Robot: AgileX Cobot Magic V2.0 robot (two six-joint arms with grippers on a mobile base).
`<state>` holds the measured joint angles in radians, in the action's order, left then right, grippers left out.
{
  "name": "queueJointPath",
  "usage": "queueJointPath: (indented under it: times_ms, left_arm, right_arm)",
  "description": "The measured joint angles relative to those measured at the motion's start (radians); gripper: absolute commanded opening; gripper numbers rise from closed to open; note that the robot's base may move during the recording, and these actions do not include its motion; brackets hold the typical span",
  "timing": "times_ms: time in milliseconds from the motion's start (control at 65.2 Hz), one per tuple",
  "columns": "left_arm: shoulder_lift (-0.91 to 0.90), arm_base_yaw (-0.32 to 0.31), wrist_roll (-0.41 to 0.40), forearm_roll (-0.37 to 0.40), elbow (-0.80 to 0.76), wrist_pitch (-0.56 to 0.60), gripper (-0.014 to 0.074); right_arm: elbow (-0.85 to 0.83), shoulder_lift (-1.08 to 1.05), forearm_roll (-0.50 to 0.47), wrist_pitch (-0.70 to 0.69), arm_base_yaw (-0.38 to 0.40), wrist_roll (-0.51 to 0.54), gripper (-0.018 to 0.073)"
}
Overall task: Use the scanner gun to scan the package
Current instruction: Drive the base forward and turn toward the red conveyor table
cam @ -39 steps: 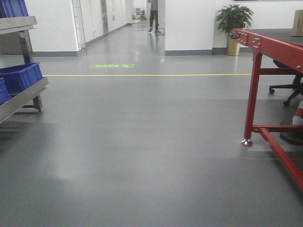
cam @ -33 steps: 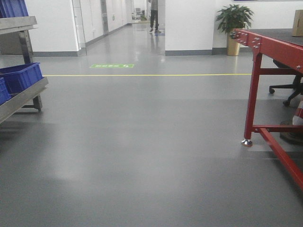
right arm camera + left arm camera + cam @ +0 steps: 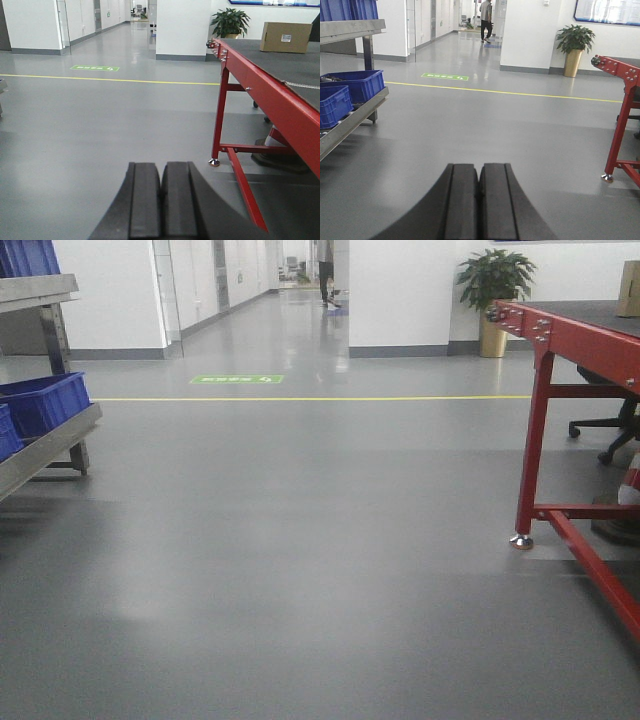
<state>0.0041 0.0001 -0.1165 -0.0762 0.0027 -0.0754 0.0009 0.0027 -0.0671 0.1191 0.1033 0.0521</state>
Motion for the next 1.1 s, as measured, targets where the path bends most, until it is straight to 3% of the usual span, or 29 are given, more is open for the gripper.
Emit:
queueJointPath:
  times_ms: [1103]
  left_arm:
    - [0.0, 0.0, 0.0, 0.0, 0.0, 0.0, -0.0111]
  right_arm:
    - [0.0, 0.0, 0.0, 0.0, 0.0, 0.0, -0.016]
